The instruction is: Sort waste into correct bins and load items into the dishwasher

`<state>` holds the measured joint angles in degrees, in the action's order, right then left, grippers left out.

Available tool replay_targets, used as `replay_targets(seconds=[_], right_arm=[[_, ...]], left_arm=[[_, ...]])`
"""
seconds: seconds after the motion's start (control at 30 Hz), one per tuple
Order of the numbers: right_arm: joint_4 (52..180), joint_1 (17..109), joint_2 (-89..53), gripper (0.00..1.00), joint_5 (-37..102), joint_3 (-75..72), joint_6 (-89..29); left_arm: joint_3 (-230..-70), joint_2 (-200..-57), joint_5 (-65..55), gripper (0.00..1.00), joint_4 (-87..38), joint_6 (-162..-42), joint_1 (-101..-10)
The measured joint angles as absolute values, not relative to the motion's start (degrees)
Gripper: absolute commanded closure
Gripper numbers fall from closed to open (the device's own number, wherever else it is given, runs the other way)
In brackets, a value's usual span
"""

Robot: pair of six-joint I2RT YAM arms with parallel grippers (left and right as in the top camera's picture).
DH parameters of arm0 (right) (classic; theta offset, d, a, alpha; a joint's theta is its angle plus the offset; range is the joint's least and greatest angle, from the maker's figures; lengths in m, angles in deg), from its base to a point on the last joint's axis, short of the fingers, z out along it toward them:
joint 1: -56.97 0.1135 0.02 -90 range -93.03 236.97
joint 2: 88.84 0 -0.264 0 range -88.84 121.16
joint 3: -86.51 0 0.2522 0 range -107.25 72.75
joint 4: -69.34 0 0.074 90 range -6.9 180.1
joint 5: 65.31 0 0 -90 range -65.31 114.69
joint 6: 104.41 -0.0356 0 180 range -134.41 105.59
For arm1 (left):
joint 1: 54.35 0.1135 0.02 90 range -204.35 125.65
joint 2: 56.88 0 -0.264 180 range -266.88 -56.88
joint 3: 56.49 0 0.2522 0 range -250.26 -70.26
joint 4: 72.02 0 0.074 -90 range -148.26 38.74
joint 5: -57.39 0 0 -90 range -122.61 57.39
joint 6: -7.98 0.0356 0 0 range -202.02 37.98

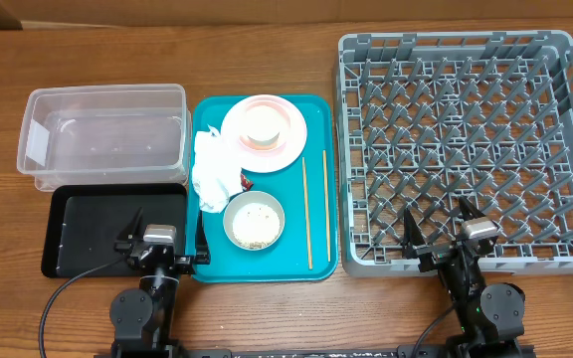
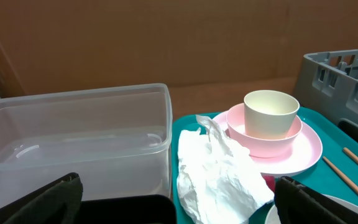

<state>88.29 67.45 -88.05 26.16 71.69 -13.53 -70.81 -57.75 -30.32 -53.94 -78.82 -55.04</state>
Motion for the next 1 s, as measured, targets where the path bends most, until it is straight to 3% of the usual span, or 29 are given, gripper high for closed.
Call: replay_targets(seconds=[1.0], right_arm=[[88.3, 67.4, -88.0, 0.0, 26.2, 71.7, -13.5]], left_arm=[[-71.8, -57.7, -29.8, 0.0, -54.4, -82.0, -55.0]])
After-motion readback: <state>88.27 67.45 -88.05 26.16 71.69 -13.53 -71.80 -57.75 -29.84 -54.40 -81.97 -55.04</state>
